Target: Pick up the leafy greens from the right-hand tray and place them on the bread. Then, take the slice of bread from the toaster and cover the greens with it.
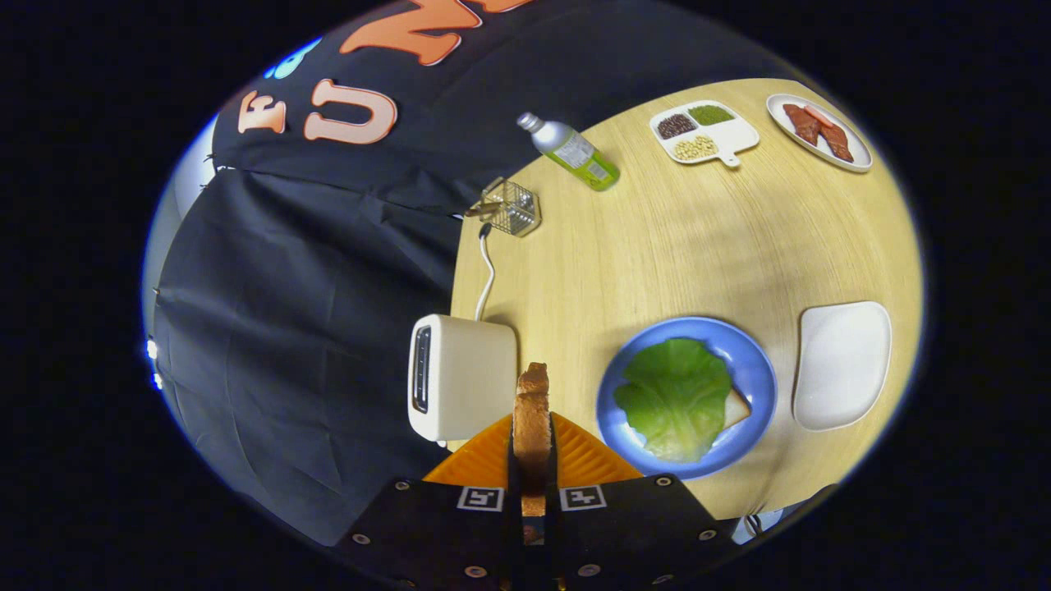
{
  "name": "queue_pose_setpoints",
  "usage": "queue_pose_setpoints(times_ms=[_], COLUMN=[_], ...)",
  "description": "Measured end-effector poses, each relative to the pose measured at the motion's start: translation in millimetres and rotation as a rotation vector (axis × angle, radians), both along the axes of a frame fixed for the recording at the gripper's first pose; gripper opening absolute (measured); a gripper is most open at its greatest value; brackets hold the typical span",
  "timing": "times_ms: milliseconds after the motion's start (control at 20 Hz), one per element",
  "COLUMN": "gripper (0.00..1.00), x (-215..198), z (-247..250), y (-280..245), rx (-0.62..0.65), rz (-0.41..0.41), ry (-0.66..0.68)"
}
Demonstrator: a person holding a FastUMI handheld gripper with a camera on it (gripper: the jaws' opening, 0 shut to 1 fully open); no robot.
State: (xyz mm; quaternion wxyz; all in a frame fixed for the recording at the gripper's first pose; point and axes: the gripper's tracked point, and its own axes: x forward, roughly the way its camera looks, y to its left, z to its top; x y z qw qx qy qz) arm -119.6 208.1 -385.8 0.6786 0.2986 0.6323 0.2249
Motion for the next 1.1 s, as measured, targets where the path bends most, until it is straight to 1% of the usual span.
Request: queue_pose_setpoints(times_ms=[100,250,400,600,700,850,1050,1100], gripper=[0.11,0.11,0.11,0.11,0.11,0.11,0.16,0.21], x=[-8,-15,-22,-23,-22,-20,-8,-6], z=[-15,-33,-54,-77,-85,-102,-110,-113], y=[-5,-8,-17,-29,-30,-41,-47,-49], rx=[-0.026,-0.045,-0.096,-0.153,-0.15,-0.192,-0.231,-0.25], rz=[0.03,0.054,0.086,0.124,0.127,0.117,0.114,0.122], ry=[0.019,0.044,0.065,0.059,0.053,0.043,-0.035,-0.055])
